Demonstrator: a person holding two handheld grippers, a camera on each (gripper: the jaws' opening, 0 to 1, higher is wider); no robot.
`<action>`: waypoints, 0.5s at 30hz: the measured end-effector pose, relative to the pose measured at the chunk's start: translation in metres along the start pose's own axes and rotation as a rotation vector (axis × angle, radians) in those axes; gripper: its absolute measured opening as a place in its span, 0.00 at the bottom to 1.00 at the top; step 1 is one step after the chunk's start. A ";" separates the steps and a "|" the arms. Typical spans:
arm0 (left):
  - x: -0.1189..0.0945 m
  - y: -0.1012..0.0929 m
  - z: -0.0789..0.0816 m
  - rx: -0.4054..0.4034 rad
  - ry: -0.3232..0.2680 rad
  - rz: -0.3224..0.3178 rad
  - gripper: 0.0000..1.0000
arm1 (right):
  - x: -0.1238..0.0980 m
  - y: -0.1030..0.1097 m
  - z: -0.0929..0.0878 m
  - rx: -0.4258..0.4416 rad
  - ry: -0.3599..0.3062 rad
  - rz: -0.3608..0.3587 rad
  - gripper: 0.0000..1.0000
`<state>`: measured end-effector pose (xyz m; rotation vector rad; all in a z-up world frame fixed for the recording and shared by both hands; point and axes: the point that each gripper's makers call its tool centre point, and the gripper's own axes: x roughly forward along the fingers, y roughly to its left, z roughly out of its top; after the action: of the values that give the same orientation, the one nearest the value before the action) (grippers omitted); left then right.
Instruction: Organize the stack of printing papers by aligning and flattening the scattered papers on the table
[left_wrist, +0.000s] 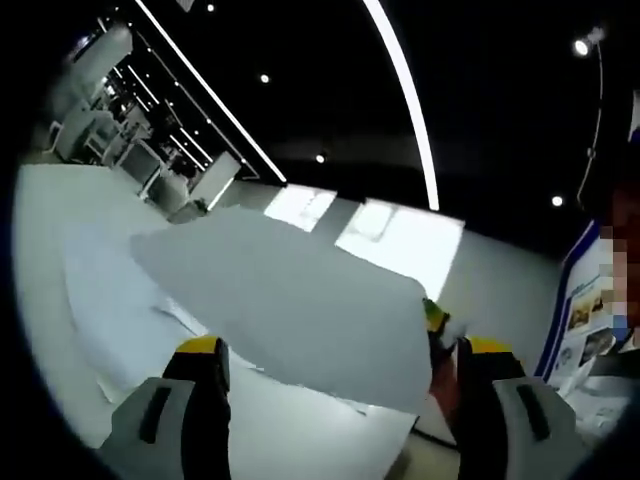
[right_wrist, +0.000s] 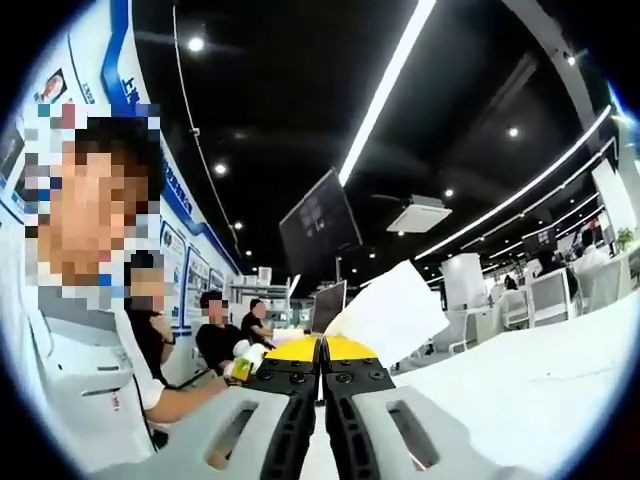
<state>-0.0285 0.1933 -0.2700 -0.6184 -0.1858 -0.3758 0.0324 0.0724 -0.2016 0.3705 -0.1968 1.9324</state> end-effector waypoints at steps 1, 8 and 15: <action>0.000 0.000 0.000 0.000 -0.003 0.000 0.97 | 0.000 0.000 -0.001 -0.001 0.001 -0.001 0.00; 0.000 0.001 0.003 0.001 -0.016 0.000 0.97 | -0.006 -0.012 -0.010 0.018 0.004 -0.027 0.00; 0.000 -0.002 0.007 -0.013 -0.040 -0.022 0.97 | -0.005 -0.015 -0.004 0.032 -0.040 -0.022 0.00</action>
<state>-0.0295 0.1955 -0.2634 -0.6374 -0.2286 -0.3867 0.0475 0.0751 -0.2072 0.4308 -0.1874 1.9090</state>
